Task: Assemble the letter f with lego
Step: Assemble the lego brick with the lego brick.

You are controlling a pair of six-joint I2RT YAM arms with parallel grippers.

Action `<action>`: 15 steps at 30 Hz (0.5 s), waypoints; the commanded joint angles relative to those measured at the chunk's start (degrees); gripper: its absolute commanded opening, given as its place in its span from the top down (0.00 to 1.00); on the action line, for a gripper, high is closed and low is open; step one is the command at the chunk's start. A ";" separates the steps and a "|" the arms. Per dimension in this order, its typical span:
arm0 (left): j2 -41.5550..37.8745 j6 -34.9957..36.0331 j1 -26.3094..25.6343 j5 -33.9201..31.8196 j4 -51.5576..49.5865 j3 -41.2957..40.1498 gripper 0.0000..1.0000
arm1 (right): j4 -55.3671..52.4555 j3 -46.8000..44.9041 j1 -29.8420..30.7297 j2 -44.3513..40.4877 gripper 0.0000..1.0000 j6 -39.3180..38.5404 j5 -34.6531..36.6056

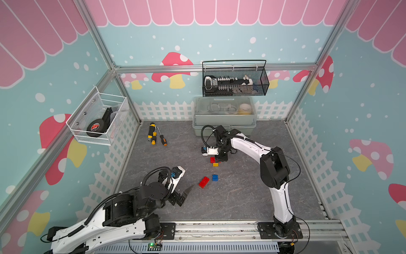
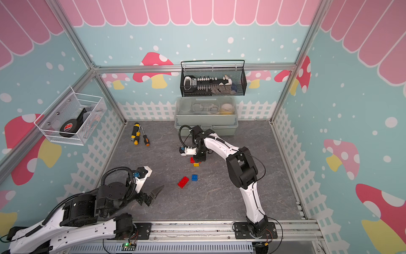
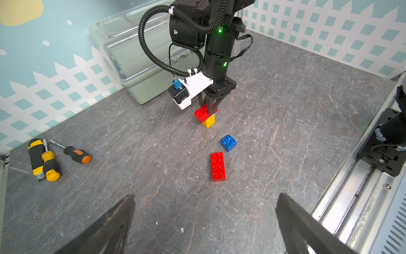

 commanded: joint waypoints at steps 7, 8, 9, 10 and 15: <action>-0.05 0.97 -0.28 -0.25 -1.17 1.12 0.01 | -1.91 0.80 -0.67 0.77 0.79 -1.28 2.23; -0.02 1.01 -0.25 -0.25 -1.18 1.12 0.01 | -2.06 0.96 -0.66 0.79 0.79 -1.25 2.30; -0.01 1.03 -0.24 -0.26 -1.16 1.12 0.01 | -2.26 1.06 -0.67 0.86 0.79 -1.28 2.14; -0.01 1.00 -0.25 -0.25 -1.17 1.07 0.01 | -2.34 1.15 -0.65 0.94 0.79 -1.18 2.10; 0.07 1.04 -0.27 -0.27 -1.19 1.17 0.01 | -2.53 1.06 -0.78 1.08 0.79 -0.98 2.09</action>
